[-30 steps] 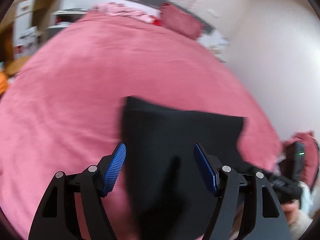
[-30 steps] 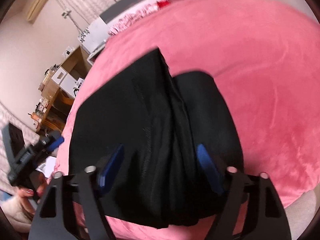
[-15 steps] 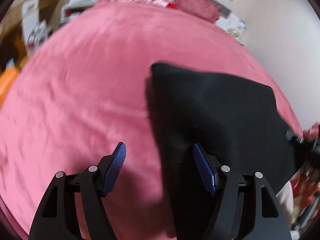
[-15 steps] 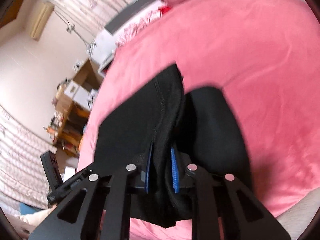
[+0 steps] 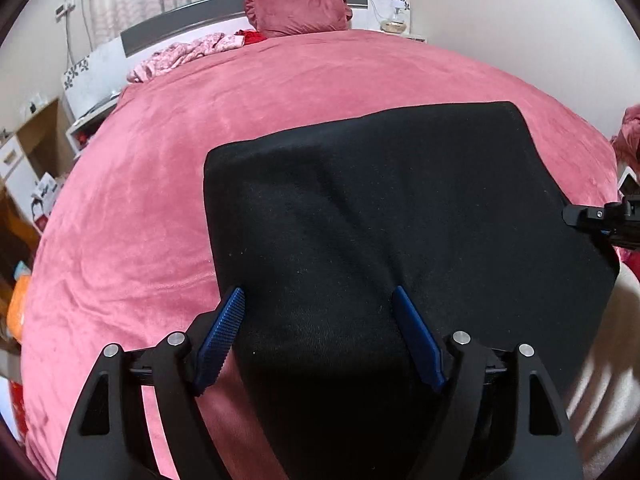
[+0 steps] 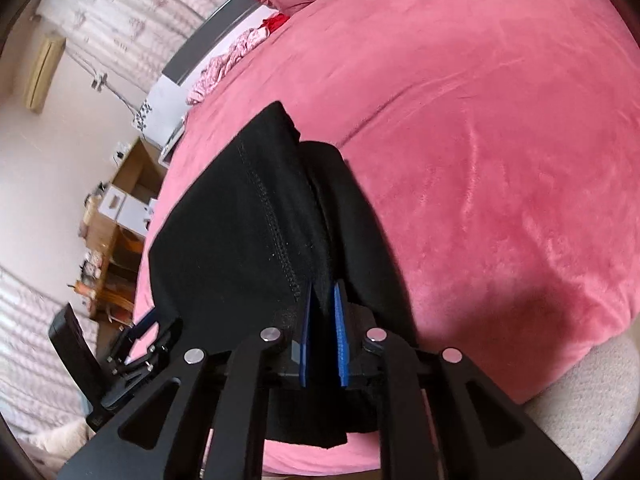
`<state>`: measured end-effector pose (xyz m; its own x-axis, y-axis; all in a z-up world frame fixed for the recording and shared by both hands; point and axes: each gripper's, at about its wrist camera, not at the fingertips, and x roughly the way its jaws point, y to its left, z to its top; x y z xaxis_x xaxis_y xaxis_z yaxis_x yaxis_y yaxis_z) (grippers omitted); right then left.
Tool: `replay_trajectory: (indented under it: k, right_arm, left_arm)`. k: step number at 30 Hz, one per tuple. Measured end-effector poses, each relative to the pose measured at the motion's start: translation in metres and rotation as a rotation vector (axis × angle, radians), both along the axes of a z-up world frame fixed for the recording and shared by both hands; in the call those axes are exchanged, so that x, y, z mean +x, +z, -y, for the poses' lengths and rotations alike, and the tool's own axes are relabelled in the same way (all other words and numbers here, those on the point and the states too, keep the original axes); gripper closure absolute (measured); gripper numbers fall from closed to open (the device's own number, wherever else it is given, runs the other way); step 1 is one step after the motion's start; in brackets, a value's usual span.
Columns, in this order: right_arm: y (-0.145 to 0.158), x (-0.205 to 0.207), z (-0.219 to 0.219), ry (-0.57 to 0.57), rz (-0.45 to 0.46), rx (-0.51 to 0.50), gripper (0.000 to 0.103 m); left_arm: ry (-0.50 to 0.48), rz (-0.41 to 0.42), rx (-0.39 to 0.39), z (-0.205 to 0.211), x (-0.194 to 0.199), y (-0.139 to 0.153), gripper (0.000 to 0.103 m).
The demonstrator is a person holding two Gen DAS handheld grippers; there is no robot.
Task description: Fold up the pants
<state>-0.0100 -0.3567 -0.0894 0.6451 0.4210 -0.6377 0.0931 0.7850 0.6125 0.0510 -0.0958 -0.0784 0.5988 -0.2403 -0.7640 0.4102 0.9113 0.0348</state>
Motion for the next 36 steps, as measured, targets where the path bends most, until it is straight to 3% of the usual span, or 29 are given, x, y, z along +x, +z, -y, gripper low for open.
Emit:
replay_trajectory:
  k: [3,6,10,16,20,22,26,29,36]
  right_arm:
    - [0.018,-0.005,0.007,-0.027,0.006,-0.051,0.078]
    - [0.054,-0.008,0.001,-0.024,0.111,-0.138,0.077]
    - [0.079,0.019,-0.036,0.1,0.172,-0.216,0.077]
    - [0.057,0.074,-0.08,0.22,0.127,-0.383,0.078]
    - [0.029,0.099,-0.068,0.212,0.085,-0.454,0.1]
    - [0.017,0.108,-0.06,0.203,0.095,-0.435,0.103]
    - [0.004,0.114,-0.059,0.181,0.134,-0.429,0.103]
    - [-0.002,0.12,-0.062,0.171,0.164,-0.454,0.103]
    - [0.005,0.105,-0.047,0.171,0.215,-0.352,0.102]
  left_arm:
    - [0.015,-0.077,-0.079,-0.014,0.014,0.013,0.026]
    - [0.064,-0.06,-0.158,-0.033,0.013,0.034,0.026]
    - [0.103,-0.04,-0.224,-0.035,0.027,0.054,0.023]
    - [0.06,-0.023,-0.12,0.003,0.065,0.05,0.023]
    - [0.081,-0.075,-0.04,0.018,0.102,0.021,0.019]
    - [0.081,-0.109,-0.019,0.021,0.116,0.003,0.014]
    - [0.071,-0.063,0.039,0.028,0.127,-0.01,0.003]
    - [0.068,-0.069,0.018,0.026,0.133,-0.015,0.003]
    - [0.056,-0.011,-0.005,0.021,0.121,-0.009,0.003]
